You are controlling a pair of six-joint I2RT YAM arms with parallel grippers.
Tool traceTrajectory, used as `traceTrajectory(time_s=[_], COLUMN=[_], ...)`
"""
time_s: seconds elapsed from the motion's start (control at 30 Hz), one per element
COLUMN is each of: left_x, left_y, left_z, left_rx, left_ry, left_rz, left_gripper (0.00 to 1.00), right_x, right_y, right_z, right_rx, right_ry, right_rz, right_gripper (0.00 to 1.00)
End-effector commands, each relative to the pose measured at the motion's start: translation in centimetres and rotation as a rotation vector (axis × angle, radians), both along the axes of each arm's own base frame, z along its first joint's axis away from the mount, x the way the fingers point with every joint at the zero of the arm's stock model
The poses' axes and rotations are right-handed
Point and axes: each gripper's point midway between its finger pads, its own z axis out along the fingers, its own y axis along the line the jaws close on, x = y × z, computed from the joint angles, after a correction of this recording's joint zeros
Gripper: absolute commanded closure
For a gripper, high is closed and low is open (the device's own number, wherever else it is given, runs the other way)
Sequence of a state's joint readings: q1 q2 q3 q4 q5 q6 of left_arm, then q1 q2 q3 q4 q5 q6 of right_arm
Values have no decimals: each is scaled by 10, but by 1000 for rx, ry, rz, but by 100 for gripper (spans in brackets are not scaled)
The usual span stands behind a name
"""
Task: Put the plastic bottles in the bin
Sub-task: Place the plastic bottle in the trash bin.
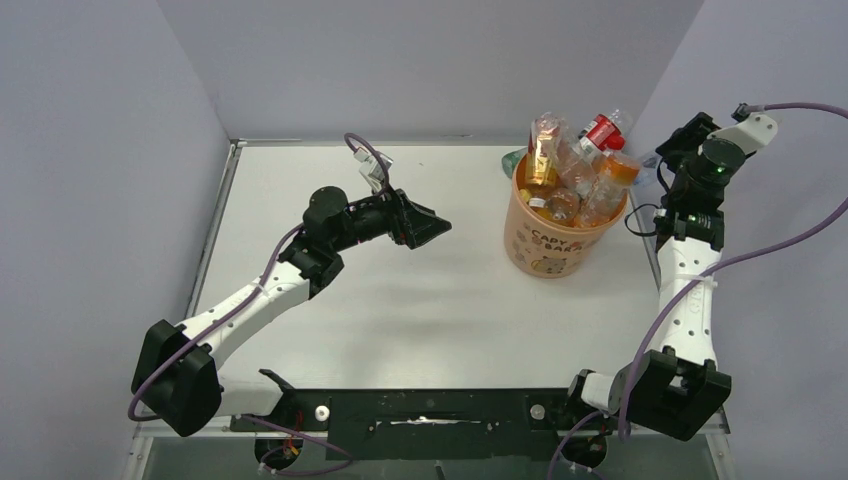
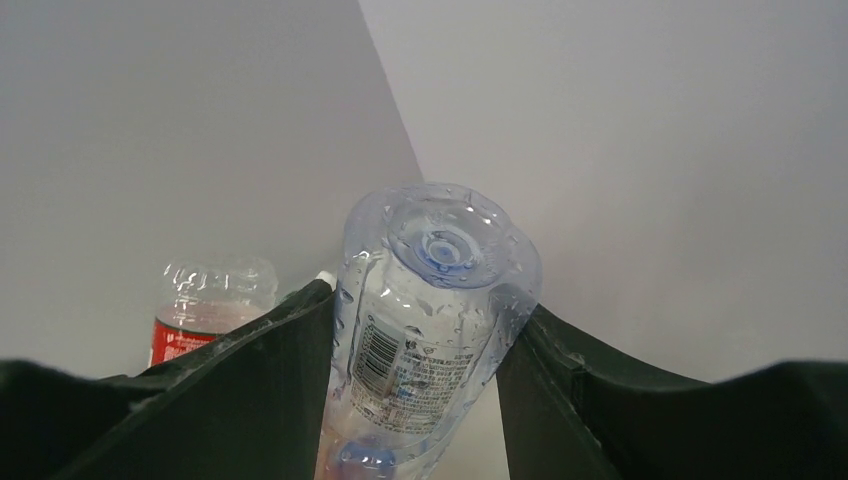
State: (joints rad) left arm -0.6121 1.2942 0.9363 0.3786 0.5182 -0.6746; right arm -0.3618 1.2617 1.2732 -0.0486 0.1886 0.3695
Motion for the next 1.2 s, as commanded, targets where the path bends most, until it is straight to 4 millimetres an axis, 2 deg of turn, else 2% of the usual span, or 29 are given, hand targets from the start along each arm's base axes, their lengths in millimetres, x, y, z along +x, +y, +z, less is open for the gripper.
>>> traceTrajectory(time_s=[0.0,0.3,0.47,0.77,0.9,1.0,1.17], left_x=[-3,-3,-1,-1,0,1,2], left_y=[0,0,-1,-3,-4,-4,-6], left_z=[25,12,9,8,6,6,6], left_rx=[-66,-63,-70,-71,-72,-71,-74], left_ry=[-81,-61,-54,-48,-42,-42,-40], left_rz=[-22,-22,-25,-28,-27,-28,-30], left_gripper=[28,28,28,28,28,28,28], right_x=[-4,-19,-19,2,10,17,22], right_y=[35,52,62,66,78,96,101], right_z=[12,21,23,-3,-16,-22,-36], right_rx=[36,3,-14,-8,-36,-84,-93], right_ry=[-50,-33,-27,40,81,124,167], right_rz=[154,230,284,321,330,337,333], right_gripper=[60,59,59,58,56,54,53])
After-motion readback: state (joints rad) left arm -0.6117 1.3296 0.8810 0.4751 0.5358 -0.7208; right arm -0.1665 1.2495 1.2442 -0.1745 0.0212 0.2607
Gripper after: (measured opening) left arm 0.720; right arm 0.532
